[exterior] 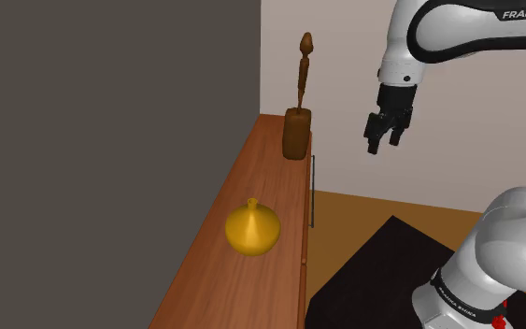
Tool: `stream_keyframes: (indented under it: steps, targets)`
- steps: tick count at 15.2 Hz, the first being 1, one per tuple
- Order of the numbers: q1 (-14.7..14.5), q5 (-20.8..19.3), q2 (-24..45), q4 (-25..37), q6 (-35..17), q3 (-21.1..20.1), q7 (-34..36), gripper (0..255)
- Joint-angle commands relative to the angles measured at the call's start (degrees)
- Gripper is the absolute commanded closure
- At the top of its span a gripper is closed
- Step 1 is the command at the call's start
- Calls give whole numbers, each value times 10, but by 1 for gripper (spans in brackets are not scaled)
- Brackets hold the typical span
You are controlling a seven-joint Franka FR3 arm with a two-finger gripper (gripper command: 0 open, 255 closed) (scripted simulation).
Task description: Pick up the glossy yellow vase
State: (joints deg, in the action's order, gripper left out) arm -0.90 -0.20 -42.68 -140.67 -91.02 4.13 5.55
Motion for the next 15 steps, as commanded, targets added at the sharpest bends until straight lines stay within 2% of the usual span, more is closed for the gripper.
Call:
stream_keyframes:
  steps: [1, 8, 15]
  targets:
    - [0, 0, 0, 0, 0, 0, 0, 0]
    - [-33, 43, 89, -2, -109, -60, 65, 0]
    - [-58, 64, 206, 34, -208, -116, 127, 0]
